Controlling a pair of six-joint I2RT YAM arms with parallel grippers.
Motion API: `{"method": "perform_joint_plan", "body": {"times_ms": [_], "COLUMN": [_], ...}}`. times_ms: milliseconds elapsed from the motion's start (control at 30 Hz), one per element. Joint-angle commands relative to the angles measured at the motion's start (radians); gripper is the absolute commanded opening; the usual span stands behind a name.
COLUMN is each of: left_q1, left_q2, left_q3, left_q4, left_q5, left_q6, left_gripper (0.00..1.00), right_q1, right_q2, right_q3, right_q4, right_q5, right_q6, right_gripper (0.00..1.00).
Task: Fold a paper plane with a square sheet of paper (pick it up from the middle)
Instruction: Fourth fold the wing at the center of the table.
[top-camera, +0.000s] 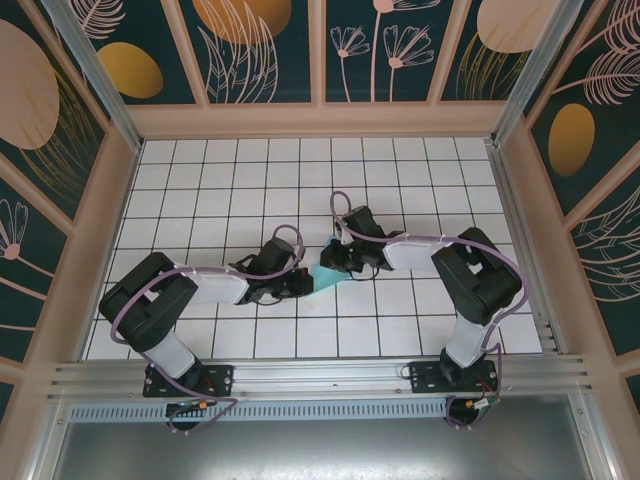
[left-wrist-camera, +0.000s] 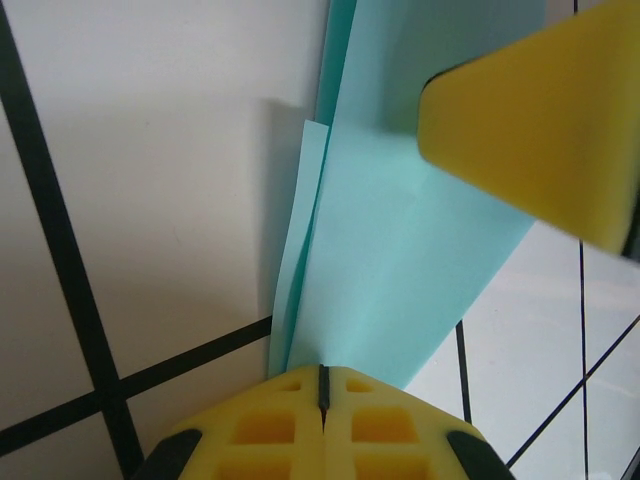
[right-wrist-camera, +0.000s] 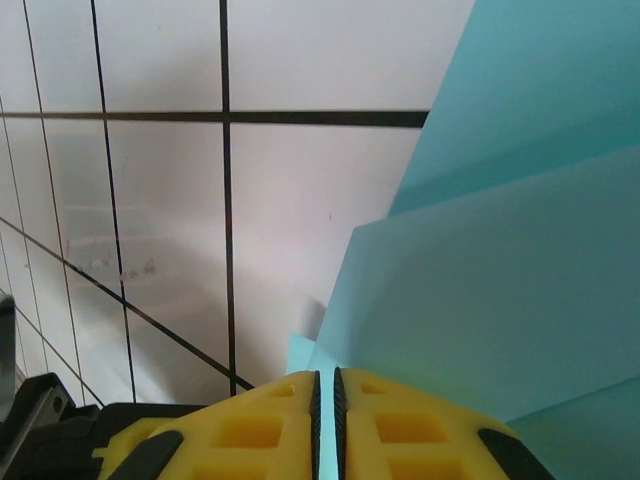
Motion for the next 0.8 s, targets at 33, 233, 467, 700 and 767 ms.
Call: {"method": "perform_joint_plan", "body": {"times_ms": [33,233,467,700,767], "left_q1": [-0.003,-0.004,-0.003,-0.003,-0.003], "left_q2": [0.039,0.035,0.038,0.042,0.033], "left_q3": [-0.015,-0.022,-0.041,-0.027,-0.013], "left_q4": [-0.102,-0.127,-0.138,-0.132,-0.127], "left_q5": [-0.064,-0.08,-0.077,-0.067,-0.062], "left_q6": [-0.007,-0.014,-0.016,-0.003,0.002], "left_gripper": [0.0,0.0,0.0,0.0,0.0], "right_q1": [0.026,-0.005,-0.217,-0.364,-0.364], "right_q2": [0.048,0.082,0.092,0.099,0.065], "right_q3": [-0.006,-0.009,-0.035,0.054,0.065], "right_q4": [0.032,0.027,0.037,0.007,-0.005], "right_q5": [-0.049,-0.082,-0.11,-0.079,-0.061], "right_q6": [-0.025,-0.076,-0.142,-0.113,-0.099], "right_gripper": [0.1,0.08,0.08,0.08,0.09]}}
